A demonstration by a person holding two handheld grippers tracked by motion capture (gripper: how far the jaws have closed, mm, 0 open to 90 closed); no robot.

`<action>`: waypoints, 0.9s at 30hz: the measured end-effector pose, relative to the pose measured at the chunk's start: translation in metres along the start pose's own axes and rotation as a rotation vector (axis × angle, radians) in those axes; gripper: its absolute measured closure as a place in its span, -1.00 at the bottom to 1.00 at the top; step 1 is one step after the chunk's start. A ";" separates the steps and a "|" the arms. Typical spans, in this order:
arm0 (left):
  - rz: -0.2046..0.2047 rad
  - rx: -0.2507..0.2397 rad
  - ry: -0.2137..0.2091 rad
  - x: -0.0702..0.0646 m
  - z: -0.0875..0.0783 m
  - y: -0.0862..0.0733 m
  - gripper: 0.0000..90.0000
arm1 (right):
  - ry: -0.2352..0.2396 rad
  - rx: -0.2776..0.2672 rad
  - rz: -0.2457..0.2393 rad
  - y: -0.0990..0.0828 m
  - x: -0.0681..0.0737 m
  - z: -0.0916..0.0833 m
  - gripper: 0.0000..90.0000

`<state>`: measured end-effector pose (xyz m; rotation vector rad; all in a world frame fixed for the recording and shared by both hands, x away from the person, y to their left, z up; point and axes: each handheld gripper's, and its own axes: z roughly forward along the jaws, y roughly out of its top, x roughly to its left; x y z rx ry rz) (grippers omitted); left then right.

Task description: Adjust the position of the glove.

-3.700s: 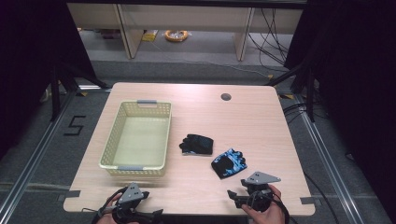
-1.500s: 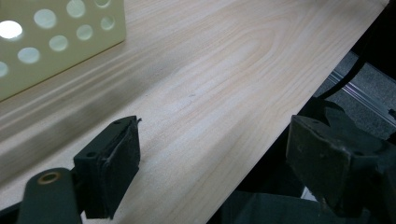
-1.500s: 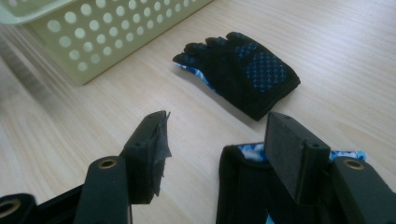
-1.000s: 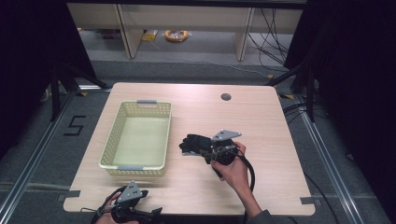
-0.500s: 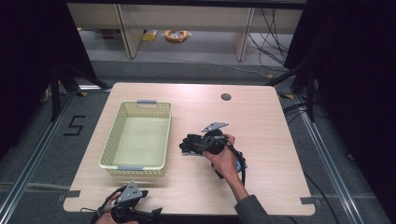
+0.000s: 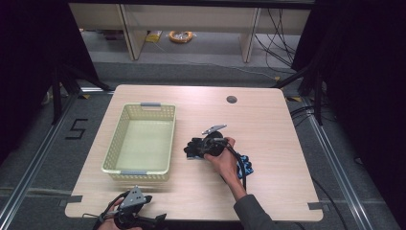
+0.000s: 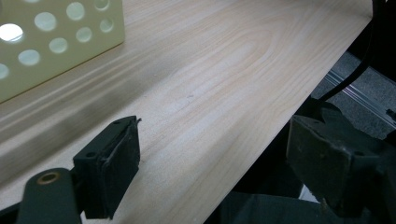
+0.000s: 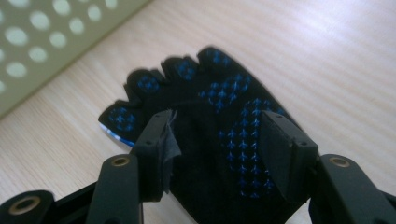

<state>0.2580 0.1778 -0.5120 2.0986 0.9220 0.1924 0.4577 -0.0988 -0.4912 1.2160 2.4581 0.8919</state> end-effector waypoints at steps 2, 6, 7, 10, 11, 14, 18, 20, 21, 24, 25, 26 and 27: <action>-0.002 0.002 -0.003 0.000 0.000 0.000 -0.62 | 0.001 0.006 -0.021 -0.003 -0.003 0.006 0.06; -0.019 -0.011 -0.022 -0.002 0.001 0.000 -0.62 | -0.029 0.000 -0.034 -0.006 -0.004 0.006 0.34; -0.021 -0.012 -0.019 -0.002 0.001 0.000 -0.62 | -0.023 0.001 -0.044 -0.007 -0.005 0.005 0.42; -0.009 0.002 -0.011 -0.001 0.000 0.000 -0.62 | -0.004 0.000 -0.036 -0.007 -0.006 0.004 0.56; -0.012 -0.001 -0.014 -0.001 0.000 0.000 -0.62 | 0.066 -0.006 -0.029 -0.009 -0.007 0.005 0.88; -0.018 -0.009 -0.021 -0.002 0.001 0.000 -0.62 | 0.085 -0.030 -0.035 -0.012 -0.011 0.007 0.94; -0.022 -0.012 -0.028 -0.002 0.001 0.000 -0.62 | 0.118 -0.037 -0.024 -0.012 -0.015 0.006 0.96; -0.020 -0.010 -0.028 -0.002 0.001 0.000 -0.62 | 0.137 -0.044 -0.026 -0.012 -0.015 0.005 0.97; -0.022 -0.011 -0.030 -0.002 0.000 0.000 -0.62 | 0.143 -0.070 -0.064 -0.011 -0.015 0.006 0.97; -0.023 -0.017 -0.030 -0.002 0.001 0.000 -0.62 | 0.137 -0.072 -0.082 -0.008 -0.014 0.001 0.97; -0.014 -0.007 -0.023 -0.001 0.000 0.000 -0.62 | 0.150 -0.083 -0.084 -0.002 -0.013 -0.009 0.97; -0.014 -0.007 -0.023 -0.001 0.000 0.000 -0.62 | 0.150 -0.083 -0.084 -0.002 -0.013 -0.009 0.97; -0.038 -0.027 -0.031 -0.003 0.001 0.000 -0.62 | 0.145 -0.092 -0.080 -0.001 -0.012 -0.013 0.97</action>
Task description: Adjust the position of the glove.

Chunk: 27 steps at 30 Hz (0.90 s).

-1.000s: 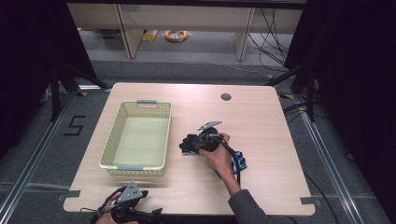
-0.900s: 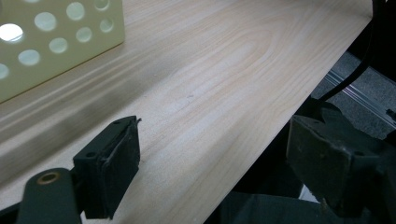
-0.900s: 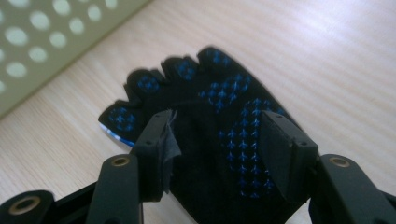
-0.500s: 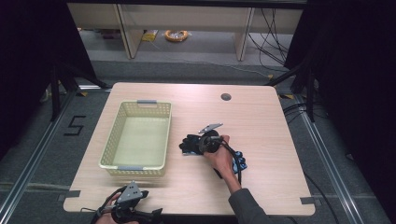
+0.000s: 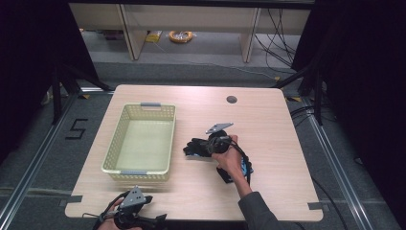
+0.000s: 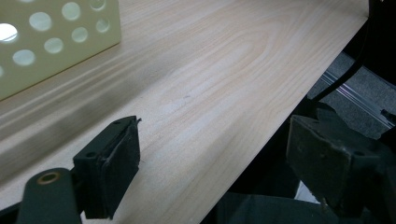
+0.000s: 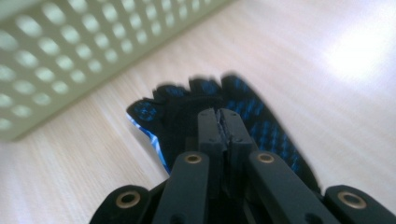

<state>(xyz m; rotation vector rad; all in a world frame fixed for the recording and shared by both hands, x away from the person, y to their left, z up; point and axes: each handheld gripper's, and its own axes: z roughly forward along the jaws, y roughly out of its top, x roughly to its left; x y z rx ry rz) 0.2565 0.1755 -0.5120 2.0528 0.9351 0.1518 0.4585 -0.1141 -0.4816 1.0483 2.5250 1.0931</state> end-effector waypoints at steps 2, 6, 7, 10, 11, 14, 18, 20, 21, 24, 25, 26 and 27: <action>0.023 0.033 -0.006 0.002 -0.002 0.001 -0.62 | 0.019 -0.045 -0.018 0.008 0.000 -0.015 0.97; -0.020 -0.001 0.000 -0.001 0.000 0.000 -0.62 | 0.028 -0.074 -0.027 0.012 -0.001 -0.025 0.97; -0.013 0.000 0.003 0.000 -0.001 0.000 -0.62 | 0.051 -0.088 -0.022 0.013 0.000 -0.030 0.97; -0.002 -0.001 0.006 0.001 -0.001 0.000 -0.62 | 0.067 -0.105 -0.041 0.016 0.004 -0.039 0.97; -0.002 -0.002 0.006 0.001 -0.001 0.000 -0.62 | 0.079 -0.124 -0.041 0.017 0.007 -0.045 0.97; 0.008 0.009 0.009 0.003 -0.002 0.001 -0.62 | 0.110 -0.167 -0.094 0.021 0.013 -0.056 0.97; 0.021 0.011 0.023 0.004 -0.004 0.001 -0.62 | 0.173 -0.161 -0.094 0.014 0.032 -0.071 0.97; -0.003 -0.003 0.005 0.003 -0.003 0.001 -0.62 | 0.197 -0.159 -0.110 0.009 0.037 -0.074 0.97; -0.003 -0.003 0.005 0.003 -0.003 0.001 -0.62 | 0.197 -0.159 -0.110 0.009 0.037 -0.074 0.97; -0.003 -0.002 0.003 0.003 -0.004 0.001 -0.62 | 0.236 -0.152 -0.103 -0.003 0.045 -0.080 0.97; -0.003 -0.002 0.003 0.003 -0.004 0.001 -0.62 | 0.236 -0.152 -0.103 -0.003 0.045 -0.080 0.97; -0.003 -0.019 0.012 0.002 -0.003 0.001 -0.62 | 0.248 -0.155 -0.129 -0.009 0.047 -0.081 0.97; -0.006 -0.022 0.013 0.002 -0.003 0.001 -0.62 | 0.248 -0.155 -0.129 -0.009 0.047 -0.081 0.97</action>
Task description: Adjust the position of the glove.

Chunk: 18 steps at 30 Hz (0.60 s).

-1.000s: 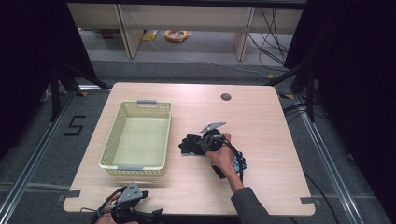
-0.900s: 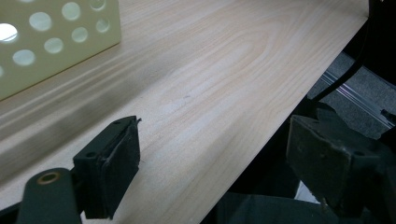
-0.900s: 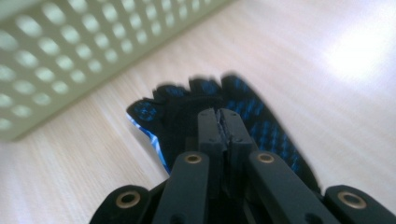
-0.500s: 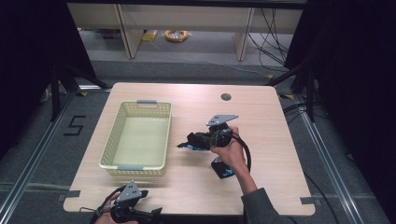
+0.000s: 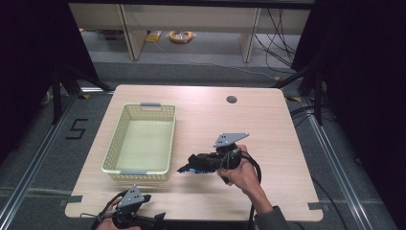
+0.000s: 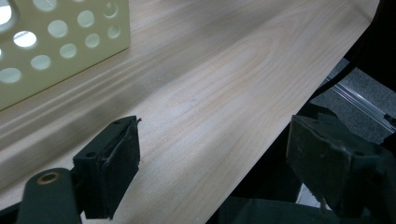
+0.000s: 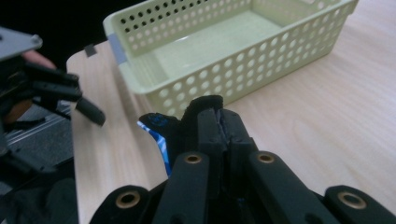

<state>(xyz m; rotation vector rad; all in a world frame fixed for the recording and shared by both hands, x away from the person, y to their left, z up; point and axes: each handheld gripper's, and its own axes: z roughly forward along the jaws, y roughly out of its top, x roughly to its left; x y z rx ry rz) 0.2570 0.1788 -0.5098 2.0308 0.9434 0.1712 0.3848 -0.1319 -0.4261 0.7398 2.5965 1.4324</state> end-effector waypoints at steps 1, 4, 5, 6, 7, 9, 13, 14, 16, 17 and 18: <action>0.005 0.005 0.002 0.001 0.000 0.000 -0.62 | 0.004 0.009 0.026 -0.005 0.006 -0.002 0.97; 0.009 0.011 0.008 0.001 0.000 0.000 -0.62 | 0.020 0.019 0.021 -0.009 0.012 -0.003 0.97; -0.006 0.009 0.008 0.001 -0.001 0.001 -0.62 | 0.028 0.023 0.011 -0.013 0.018 -0.003 0.97; -0.006 0.009 0.008 0.001 -0.001 0.001 -0.62 | 0.028 0.023 0.011 -0.013 0.018 -0.003 0.97; 0.005 0.007 0.008 0.002 -0.001 0.001 -0.62 | 0.039 0.031 0.003 -0.015 0.021 -0.002 0.97; 0.010 0.019 -0.002 0.002 -0.002 0.001 -0.62 | 0.049 0.035 0.007 -0.018 0.024 -0.001 0.97; 0.004 0.004 -0.001 0.001 -0.001 0.001 -0.62 | 0.069 0.036 -0.007 -0.023 0.027 0.002 0.97; 0.004 0.004 -0.001 0.001 -0.001 0.001 -0.62 | 0.069 0.036 -0.007 -0.023 0.027 0.002 0.97; 0.006 0.007 -0.004 0.001 -0.002 0.001 -0.62 | 0.083 0.047 -0.011 -0.026 0.029 0.003 0.97; 0.023 0.023 0.005 0.002 -0.003 0.001 -0.62 | 0.086 0.047 -0.014 -0.027 0.029 0.004 0.97; 0.025 0.026 0.006 0.002 -0.003 0.001 -0.62 | 0.091 0.047 -0.015 -0.028 0.031 0.005 0.97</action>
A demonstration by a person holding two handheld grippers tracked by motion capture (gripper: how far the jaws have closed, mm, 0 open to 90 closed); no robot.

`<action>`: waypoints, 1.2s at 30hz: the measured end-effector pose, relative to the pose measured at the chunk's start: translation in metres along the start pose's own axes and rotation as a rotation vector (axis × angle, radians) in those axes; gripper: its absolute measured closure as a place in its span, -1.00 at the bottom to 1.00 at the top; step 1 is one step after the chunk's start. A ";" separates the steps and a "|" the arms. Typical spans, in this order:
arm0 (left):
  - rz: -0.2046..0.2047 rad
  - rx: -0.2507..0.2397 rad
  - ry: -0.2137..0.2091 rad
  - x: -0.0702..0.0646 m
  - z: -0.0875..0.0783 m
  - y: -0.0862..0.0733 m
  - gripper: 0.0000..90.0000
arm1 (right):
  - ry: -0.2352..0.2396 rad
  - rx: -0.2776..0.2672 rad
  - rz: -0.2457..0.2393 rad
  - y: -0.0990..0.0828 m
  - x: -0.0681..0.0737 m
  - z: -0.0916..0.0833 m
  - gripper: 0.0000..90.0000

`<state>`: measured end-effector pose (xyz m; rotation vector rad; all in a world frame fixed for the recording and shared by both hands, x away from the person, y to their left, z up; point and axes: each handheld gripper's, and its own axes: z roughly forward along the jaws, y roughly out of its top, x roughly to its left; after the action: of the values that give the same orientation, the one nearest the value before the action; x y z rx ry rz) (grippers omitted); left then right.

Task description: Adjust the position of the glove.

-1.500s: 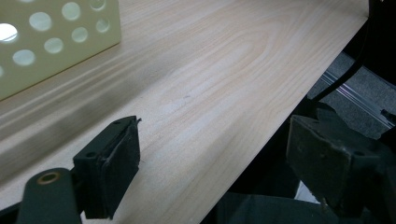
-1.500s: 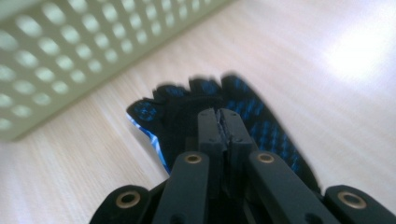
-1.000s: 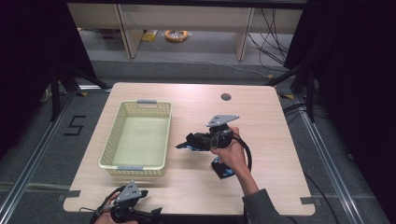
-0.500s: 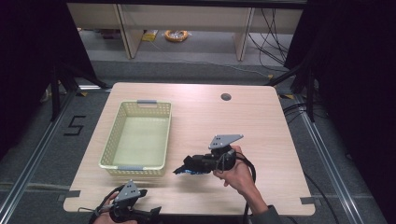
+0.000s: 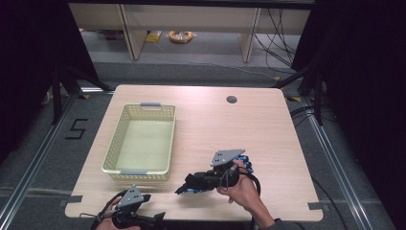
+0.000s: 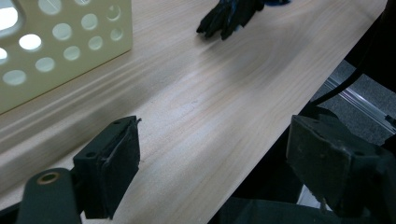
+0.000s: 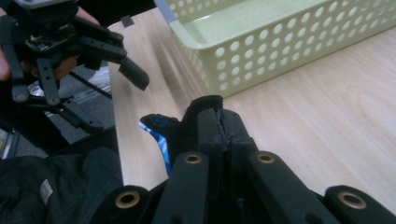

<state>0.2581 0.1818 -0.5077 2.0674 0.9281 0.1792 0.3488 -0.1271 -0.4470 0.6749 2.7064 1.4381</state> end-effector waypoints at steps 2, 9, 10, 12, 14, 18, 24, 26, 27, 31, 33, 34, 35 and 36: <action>-0.038 -0.010 -0.012 -0.002 0.001 0.000 -0.62 | 0.015 0.007 -0.011 -0.002 0.001 0.001 0.97; -0.019 -0.021 0.000 -0.002 0.002 0.000 -0.62 | 0.029 0.052 -0.008 -0.016 0.004 0.007 0.97; -0.017 -0.016 -0.004 -0.002 0.001 0.000 -0.62 | 0.025 0.072 -0.018 -0.019 0.003 0.007 0.97; -0.017 -0.017 -0.005 -0.002 0.001 0.000 -0.62 | 0.022 0.095 -0.013 -0.025 0.003 0.008 0.97; -0.007 -0.004 -0.008 -0.001 0.000 0.000 -0.62 | 0.022 0.121 -0.017 -0.032 0.002 0.011 0.97; 0.011 0.016 0.004 0.000 0.000 0.000 -0.62 | 0.003 0.165 0.007 -0.043 0.001 0.013 0.96; -0.019 -0.017 -0.002 -0.003 0.002 -0.001 -0.62 | 0.021 0.188 0.004 -0.048 -0.002 0.017 0.95; -0.018 -0.016 -0.003 -0.003 0.002 -0.001 -0.62 | -0.010 0.206 0.008 -0.050 -0.002 0.018 0.93; -0.018 -0.013 -0.006 -0.003 0.002 -0.001 -0.62 | -0.038 0.226 0.021 -0.051 -0.001 0.020 0.90; -0.018 -0.016 -0.003 -0.003 0.002 -0.001 -0.62 | -0.032 0.229 0.027 -0.052 -0.004 0.022 0.80; -0.020 -0.016 -0.003 -0.003 0.002 -0.001 -0.62 | -0.039 0.219 0.017 -0.052 -0.004 0.022 0.75; -0.020 -0.016 -0.003 -0.003 0.002 -0.001 -0.62 | -0.062 0.207 0.033 -0.052 -0.004 0.021 0.66; -0.018 -0.017 -0.003 -0.003 0.002 -0.001 -0.62 | -0.053 0.184 0.040 -0.050 -0.006 0.018 0.42; -0.018 -0.017 -0.003 -0.003 0.002 -0.001 -0.62 | -0.059 0.169 0.052 -0.048 -0.006 0.015 0.37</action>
<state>0.2566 0.1787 -0.5090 2.0421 0.9402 0.1737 0.3398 -0.1410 -0.4954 0.7875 2.8069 1.1878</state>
